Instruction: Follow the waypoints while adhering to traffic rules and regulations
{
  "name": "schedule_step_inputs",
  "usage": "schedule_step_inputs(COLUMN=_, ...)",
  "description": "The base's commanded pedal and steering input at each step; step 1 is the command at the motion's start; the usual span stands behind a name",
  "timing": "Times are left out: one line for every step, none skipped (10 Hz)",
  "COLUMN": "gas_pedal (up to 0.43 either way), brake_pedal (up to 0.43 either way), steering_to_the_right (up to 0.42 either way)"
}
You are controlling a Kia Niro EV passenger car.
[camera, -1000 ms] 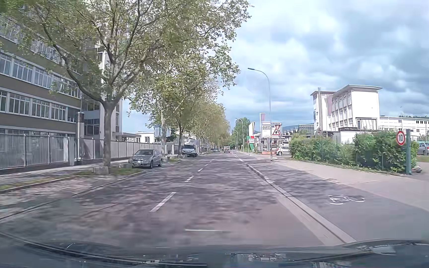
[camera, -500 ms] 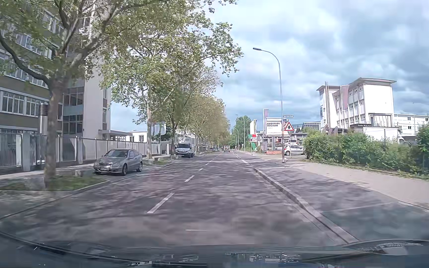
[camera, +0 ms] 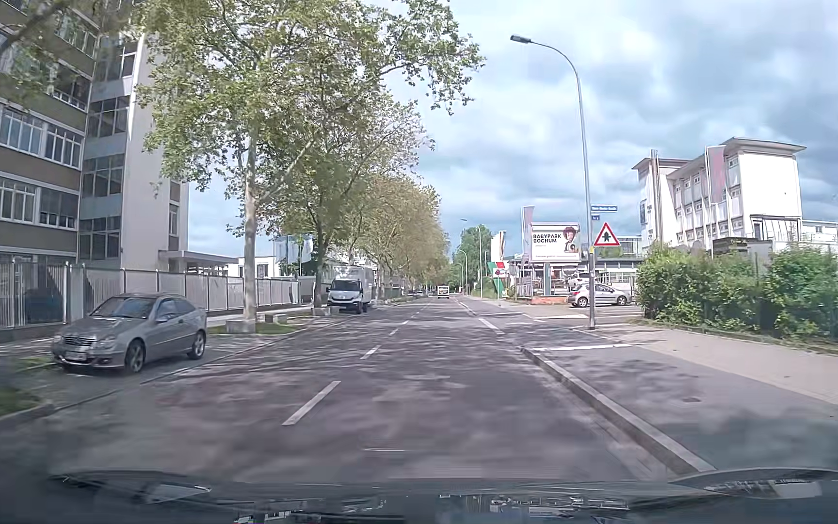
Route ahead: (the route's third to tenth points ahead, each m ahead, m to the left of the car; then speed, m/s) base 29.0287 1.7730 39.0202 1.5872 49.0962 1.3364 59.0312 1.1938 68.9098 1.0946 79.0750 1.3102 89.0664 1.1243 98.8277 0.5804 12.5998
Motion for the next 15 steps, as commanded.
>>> schedule_step_inputs(gas_pedal=0.059, brake_pedal=0.0, steering_to_the_right=0.001)
schedule_step_inputs(gas_pedal=0.059, brake_pedal=0.0, steering_to_the_right=0.001)
schedule_step_inputs(gas_pedal=0.059, brake_pedal=0.0, steering_to_the_right=0.001)
schedule_step_inputs(gas_pedal=0.059, brake_pedal=0.0, steering_to_the_right=0.001)
schedule_step_inputs(gas_pedal=0.059, brake_pedal=0.0, steering_to_the_right=0.001)
schedule_step_inputs(gas_pedal=0.059, brake_pedal=0.0, steering_to_the_right=0.001)
schedule_step_inputs(gas_pedal=0.059, brake_pedal=0.0, steering_to_the_right=0.001)
schedule_step_inputs(gas_pedal=0.059, brake_pedal=0.0, steering_to_the_right=0.001)
schedule_step_inputs(gas_pedal=0.059, brake_pedal=0.0, steering_to_the_right=0.001)
schedule_step_inputs(gas_pedal=0.059, brake_pedal=0.0, steering_to_the_right=0.001)
schedule_step_inputs(gas_pedal=0.059, brake_pedal=0.0, steering_to_the_right=0.001)
schedule_step_inputs(gas_pedal=0.059, brake_pedal=0.0, steering_to_the_right=0.001)
schedule_step_inputs(gas_pedal=0.059, brake_pedal=0.0, steering_to_the_right=0.001)
schedule_step_inputs(gas_pedal=0.059, brake_pedal=0.0, steering_to_the_right=0.001)
schedule_step_inputs(gas_pedal=0.059, brake_pedal=0.0, steering_to_the_right=0.001)
